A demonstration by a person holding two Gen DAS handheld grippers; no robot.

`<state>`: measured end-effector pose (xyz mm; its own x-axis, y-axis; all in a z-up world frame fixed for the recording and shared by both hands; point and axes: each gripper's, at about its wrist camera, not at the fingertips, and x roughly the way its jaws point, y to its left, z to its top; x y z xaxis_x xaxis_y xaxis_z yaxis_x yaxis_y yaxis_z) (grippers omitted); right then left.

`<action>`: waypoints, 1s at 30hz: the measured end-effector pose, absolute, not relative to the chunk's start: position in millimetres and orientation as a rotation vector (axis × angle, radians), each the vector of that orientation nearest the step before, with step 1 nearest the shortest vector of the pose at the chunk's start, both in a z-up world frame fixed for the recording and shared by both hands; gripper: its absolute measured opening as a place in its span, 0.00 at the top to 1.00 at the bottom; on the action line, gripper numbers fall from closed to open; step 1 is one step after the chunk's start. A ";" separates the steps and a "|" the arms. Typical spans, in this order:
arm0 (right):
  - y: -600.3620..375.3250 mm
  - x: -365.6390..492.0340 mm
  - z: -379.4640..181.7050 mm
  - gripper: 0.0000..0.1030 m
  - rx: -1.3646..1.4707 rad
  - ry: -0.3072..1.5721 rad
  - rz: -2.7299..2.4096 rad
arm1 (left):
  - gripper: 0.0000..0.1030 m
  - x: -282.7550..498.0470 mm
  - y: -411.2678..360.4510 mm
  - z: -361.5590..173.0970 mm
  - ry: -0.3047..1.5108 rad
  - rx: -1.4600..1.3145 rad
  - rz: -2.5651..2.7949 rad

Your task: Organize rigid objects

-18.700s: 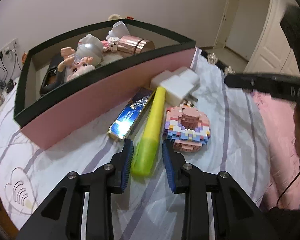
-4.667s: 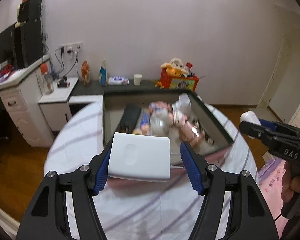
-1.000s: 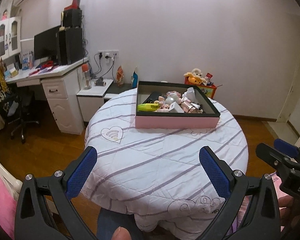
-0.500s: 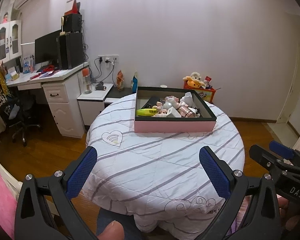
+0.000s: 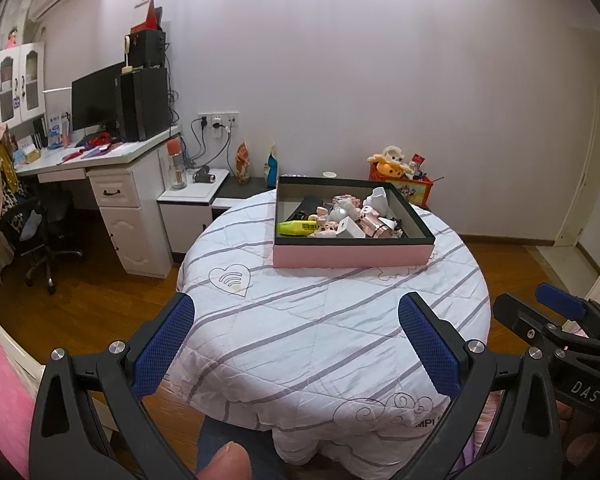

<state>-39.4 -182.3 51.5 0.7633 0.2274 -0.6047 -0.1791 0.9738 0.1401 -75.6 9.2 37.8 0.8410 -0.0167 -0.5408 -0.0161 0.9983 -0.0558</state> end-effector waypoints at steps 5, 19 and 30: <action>-181.3 -38.8 52.3 0.16 0.072 0.667 0.224 | 0.00 -75.6 9.0 38.0 0.571 -0.058 0.000; -180.3 -38.8 53.0 0.16 0.070 0.667 0.226 | 0.00 -76.3 11.0 37.0 0.578 -0.051 -0.001; -180.7 -38.6 54.5 0.16 0.074 0.661 0.229 | 0.00 -75.8 11.9 34.7 0.588 -0.056 -0.010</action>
